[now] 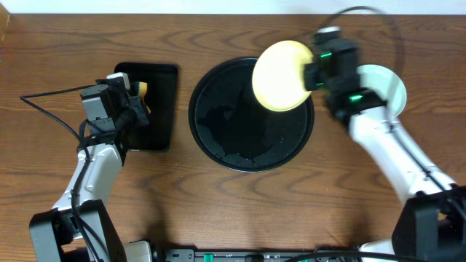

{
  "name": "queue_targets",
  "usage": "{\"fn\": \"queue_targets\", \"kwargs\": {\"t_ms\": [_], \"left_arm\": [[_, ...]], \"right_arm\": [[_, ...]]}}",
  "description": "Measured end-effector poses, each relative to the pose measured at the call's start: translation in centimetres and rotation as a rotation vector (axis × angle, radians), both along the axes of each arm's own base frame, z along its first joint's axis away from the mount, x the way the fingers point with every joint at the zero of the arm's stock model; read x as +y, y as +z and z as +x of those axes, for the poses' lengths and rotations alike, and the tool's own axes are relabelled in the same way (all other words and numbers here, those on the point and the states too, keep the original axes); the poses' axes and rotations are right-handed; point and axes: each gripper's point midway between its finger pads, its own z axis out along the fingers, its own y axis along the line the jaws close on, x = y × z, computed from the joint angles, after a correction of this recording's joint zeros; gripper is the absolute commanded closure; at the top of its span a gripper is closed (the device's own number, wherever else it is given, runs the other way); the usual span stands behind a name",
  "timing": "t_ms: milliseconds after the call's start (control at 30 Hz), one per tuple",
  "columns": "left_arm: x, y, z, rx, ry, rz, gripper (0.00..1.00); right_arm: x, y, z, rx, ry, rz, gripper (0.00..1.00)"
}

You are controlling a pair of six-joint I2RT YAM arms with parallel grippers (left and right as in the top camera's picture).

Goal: Clean dirty plates on tray and stack at the side
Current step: 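Carry the yellow plate right and stack it on the pale blue plates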

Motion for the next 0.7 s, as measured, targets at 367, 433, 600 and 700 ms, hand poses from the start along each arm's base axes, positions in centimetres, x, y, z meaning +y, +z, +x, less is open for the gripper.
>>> {"fn": "queue_targets", "kwargs": {"t_ms": [367,433,600,700], "left_arm": [[0.2,-3.4,-0.2,0.085,-0.007,0.012,0.92],[0.2,-4.0,-0.3,0.100,-0.007,0.009,0.92],[0.2,-4.5,-0.4,0.112,-0.009,0.010,0.92],[0.3,-4.4,-0.2,0.105,-0.008,0.012,0.92]], "right_arm": [[-17.8,-1.9,-2.1,0.131,-0.317,0.236,0.99],[-20.1,-2.0,-2.6,0.128,-0.372,0.237,0.99],[-24.4,-2.1,-3.8,0.120,-0.484,0.217,0.98],[-25.5,-2.1,-4.1,0.116,-0.515,0.208,0.97]]}}
